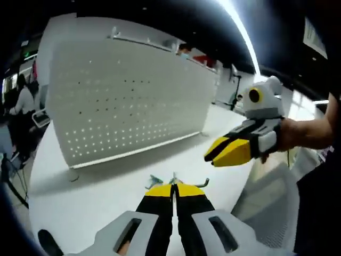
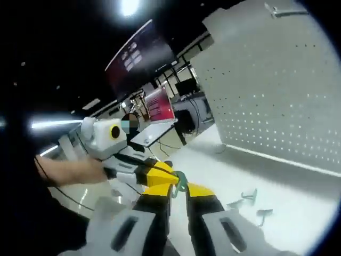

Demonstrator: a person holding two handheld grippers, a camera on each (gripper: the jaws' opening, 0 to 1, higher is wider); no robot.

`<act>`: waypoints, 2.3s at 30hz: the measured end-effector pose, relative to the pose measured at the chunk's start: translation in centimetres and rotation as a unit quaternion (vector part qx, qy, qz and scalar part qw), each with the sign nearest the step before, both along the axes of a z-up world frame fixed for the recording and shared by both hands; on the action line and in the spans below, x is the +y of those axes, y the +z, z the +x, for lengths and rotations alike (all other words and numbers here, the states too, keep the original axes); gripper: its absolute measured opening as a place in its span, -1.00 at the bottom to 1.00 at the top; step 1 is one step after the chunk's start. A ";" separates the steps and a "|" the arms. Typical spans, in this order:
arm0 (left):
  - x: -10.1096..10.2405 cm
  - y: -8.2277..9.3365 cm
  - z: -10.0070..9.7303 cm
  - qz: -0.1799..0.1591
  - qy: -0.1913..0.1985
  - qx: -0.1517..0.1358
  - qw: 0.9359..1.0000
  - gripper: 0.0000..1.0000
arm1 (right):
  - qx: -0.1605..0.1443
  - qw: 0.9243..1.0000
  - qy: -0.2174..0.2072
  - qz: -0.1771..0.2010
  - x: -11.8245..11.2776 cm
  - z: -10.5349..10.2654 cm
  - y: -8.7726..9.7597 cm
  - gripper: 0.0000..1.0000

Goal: Insert the hook assembly into the mounting plate slot until the hook locks in place.

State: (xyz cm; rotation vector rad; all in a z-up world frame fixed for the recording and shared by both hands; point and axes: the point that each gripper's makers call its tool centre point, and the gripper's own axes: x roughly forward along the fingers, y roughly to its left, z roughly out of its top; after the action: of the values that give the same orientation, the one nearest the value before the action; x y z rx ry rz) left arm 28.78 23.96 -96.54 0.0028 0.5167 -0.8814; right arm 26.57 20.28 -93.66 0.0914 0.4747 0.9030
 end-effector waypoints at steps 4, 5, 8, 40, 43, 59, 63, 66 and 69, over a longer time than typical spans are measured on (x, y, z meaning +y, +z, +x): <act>0.2 -0.2 0.1 -0.018 0.032 0.045 0.998 -0.98 | -0.015 1.000 0.001 -0.013 0.6 -0.5 0.4 -0.81; 0.1 -0.1 0.1 -0.026 0.037 0.055 0.997 -0.98 | -0.018 1.000 0.001 -0.016 0.7 -0.5 0.4 -0.80; 0.2 -0.2 0.0 -0.044 0.059 0.078 0.994 -0.98 | -0.020 0.999 0.007 -0.029 1.1 -0.7 0.0 -0.86; -1.9 0.8 -2.0 -0.121 0.063 0.133 0.982 -0.98 | -0.086 0.987 0.031 -0.129 1.7 -0.5 -1.7 -0.96; -2.1 0.8 -2.2 -0.122 0.061 0.138 0.981 -0.98 | -0.089 0.986 0.034 -0.134 1.5 -0.5 -1.8 -0.98; -1.8 0.4 -2.8 -0.126 0.058 0.166 0.976 -0.98 | -0.043 0.992 0.041 -0.112 1.7 -1.1 -2.2 -1.00; -1.5 0.3 -3.1 -0.138 0.058 0.168 0.974 -0.98 | -0.033 0.994 0.032 -0.103 1.9 -1.2 -2.2 -1.00; -1.4 -0.1 -3.1 -0.143 0.064 0.187 0.970 -0.98 | -0.027 0.994 0.030 -0.102 2.0 -1.3 -2.5 -1.00; -1.3 -0.3 -3.2 -0.151 0.066 0.192 0.968 -0.97 | -0.023 0.994 0.032 -0.102 2.1 -1.4 -2.6 -1.00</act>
State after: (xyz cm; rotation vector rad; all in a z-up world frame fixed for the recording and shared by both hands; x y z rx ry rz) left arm 25.57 22.66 -96.81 -0.4836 0.7285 -0.8242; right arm 25.20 22.42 -96.28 -0.1308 0.5264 0.9137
